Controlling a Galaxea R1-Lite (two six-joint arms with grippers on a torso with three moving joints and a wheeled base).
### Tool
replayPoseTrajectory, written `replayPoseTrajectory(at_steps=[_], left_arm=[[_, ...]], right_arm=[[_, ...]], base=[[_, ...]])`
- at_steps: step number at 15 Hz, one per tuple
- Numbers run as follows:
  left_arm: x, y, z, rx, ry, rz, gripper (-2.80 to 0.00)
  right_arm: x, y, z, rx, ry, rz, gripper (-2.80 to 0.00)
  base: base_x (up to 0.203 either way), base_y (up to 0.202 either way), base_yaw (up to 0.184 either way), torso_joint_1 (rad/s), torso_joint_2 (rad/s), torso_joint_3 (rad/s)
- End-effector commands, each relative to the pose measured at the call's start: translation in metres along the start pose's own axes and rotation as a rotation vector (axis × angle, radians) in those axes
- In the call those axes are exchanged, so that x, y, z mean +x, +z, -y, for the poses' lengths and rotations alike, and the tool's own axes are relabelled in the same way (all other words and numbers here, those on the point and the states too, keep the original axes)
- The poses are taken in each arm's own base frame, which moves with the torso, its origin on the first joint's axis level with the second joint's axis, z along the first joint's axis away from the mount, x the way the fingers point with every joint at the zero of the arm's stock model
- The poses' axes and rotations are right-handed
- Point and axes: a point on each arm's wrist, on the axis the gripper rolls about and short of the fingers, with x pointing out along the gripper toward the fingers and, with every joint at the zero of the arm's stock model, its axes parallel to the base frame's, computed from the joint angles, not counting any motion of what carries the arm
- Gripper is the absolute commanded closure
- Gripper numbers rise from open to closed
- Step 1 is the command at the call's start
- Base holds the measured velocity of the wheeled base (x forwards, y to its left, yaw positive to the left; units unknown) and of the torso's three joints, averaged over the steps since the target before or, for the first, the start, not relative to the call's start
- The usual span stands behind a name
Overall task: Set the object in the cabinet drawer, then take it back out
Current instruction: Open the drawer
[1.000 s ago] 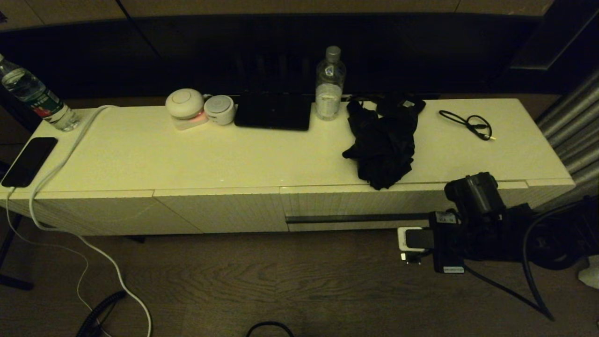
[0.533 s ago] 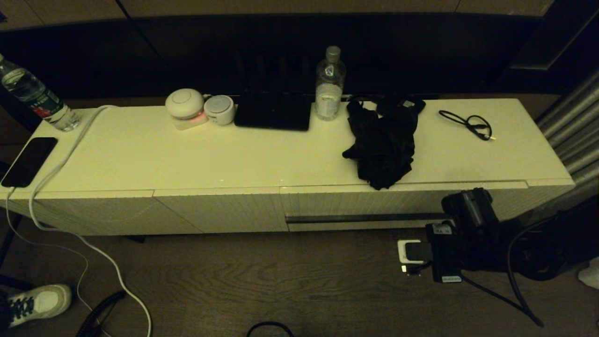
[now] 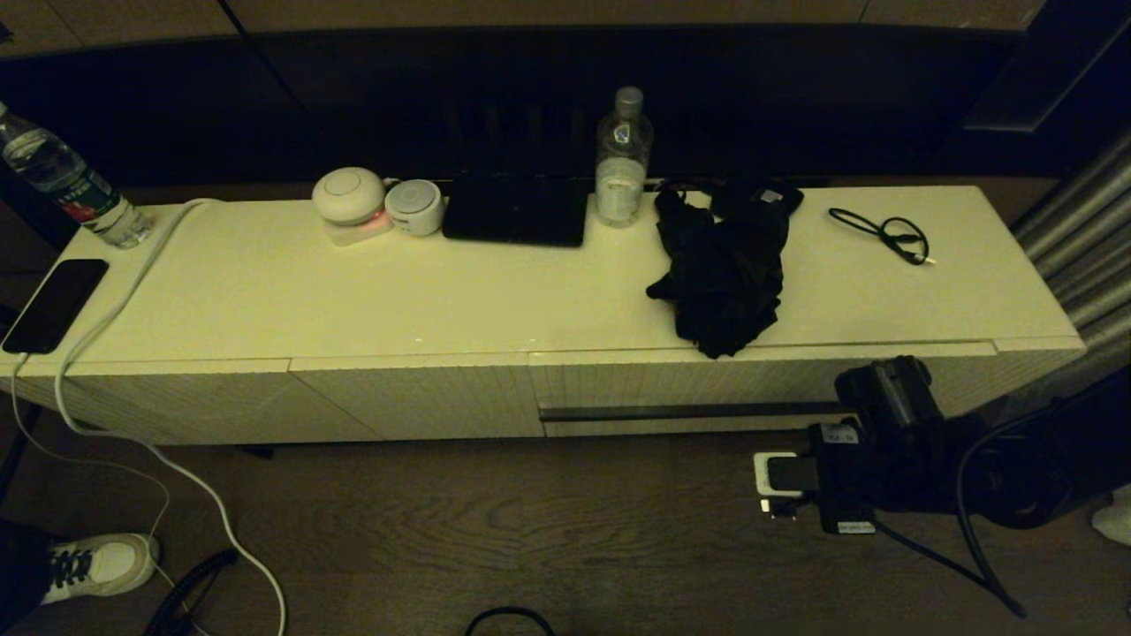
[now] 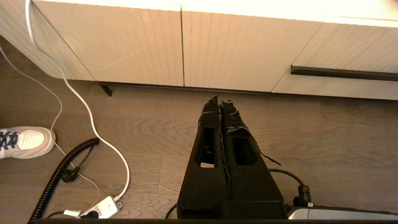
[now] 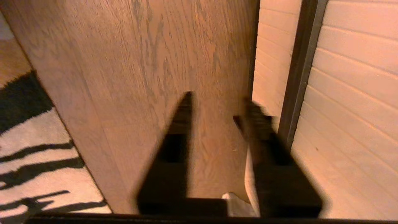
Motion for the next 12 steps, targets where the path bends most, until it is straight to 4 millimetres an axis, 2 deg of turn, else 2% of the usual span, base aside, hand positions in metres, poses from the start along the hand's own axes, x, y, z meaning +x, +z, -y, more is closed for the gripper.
replayPoseTrajectory(at_steps=[1, 4, 12], left_arm=[[0.000, 0.000, 0.000, -0.001, 0.001, 0.002, 0.00], [0.000, 0.000, 0.000, -0.001, 0.001, 0.002, 0.00], [0.000, 0.000, 0.000, -0.001, 0.001, 0.002, 0.00]], right_arm=[[-0.003, 0.000, 0.001, -0.008, 0.002, 0.018, -2.80], [0.001, 0.001, 0.002, -0.011, 0.022, 0.027, -2.80], [0.033, -0.010, 0.023, -0.004, 0.126, -0.029, -2.80]], base=[[0.000, 0.000, 0.000, 0.000, 0.00, 0.000], [0.000, 0.000, 0.000, 0.000, 0.00, 0.000], [0.000, 0.000, 0.000, 0.000, 0.00, 0.000]])
